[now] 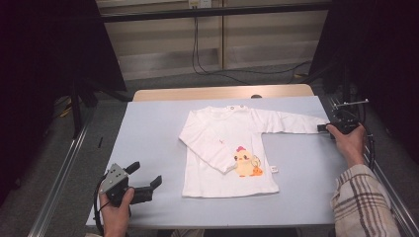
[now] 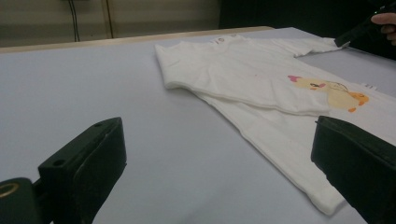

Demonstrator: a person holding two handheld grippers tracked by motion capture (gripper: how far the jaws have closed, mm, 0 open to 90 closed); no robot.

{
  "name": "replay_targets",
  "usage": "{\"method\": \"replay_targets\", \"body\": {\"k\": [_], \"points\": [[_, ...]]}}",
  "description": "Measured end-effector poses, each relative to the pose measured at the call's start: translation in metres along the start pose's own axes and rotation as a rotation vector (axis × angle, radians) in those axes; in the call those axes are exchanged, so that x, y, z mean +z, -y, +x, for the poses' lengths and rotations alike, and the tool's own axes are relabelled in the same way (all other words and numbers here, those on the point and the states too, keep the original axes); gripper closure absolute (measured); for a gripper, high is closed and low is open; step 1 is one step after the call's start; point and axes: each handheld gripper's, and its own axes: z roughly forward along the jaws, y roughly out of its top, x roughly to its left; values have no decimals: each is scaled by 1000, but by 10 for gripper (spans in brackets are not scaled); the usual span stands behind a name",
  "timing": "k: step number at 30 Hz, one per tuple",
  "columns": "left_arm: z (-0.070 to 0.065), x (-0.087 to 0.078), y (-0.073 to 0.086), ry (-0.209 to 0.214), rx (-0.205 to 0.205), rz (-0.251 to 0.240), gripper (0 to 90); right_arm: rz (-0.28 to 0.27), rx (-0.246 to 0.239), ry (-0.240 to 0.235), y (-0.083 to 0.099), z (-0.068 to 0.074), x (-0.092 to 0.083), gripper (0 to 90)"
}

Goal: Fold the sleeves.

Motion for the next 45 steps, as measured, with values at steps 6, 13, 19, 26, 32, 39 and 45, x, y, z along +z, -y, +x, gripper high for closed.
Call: {"method": "replay_targets", "body": {"k": [6, 13, 19, 26, 32, 39, 45], "points": [[0, 1, -1, -5, 2, -2, 33, -30, -3, 35, 0, 6, 3, 687], [0, 0, -1, -1, 4, -6, 32, -33, 16, 17, 0, 9, 2, 791], [1, -2, -1, -15, -1, -9, 33, -72, 25, -6, -1, 10, -1, 802], [0, -3, -1, -20, -2, -18, 33, -105, 47, -32, -3, 14, -8, 802], [3, -6, 0, -40, -10, -16, 33, -152, 8, -60, -5, 22, -16, 803], [1, -7, 0, -22, -12, -17, 33, -202, -20, -113, -7, 34, -20, 805], [0, -5, 0, -21, -14, -20, 33, -223, -33, -140, -9, 43, -22, 809]]}}
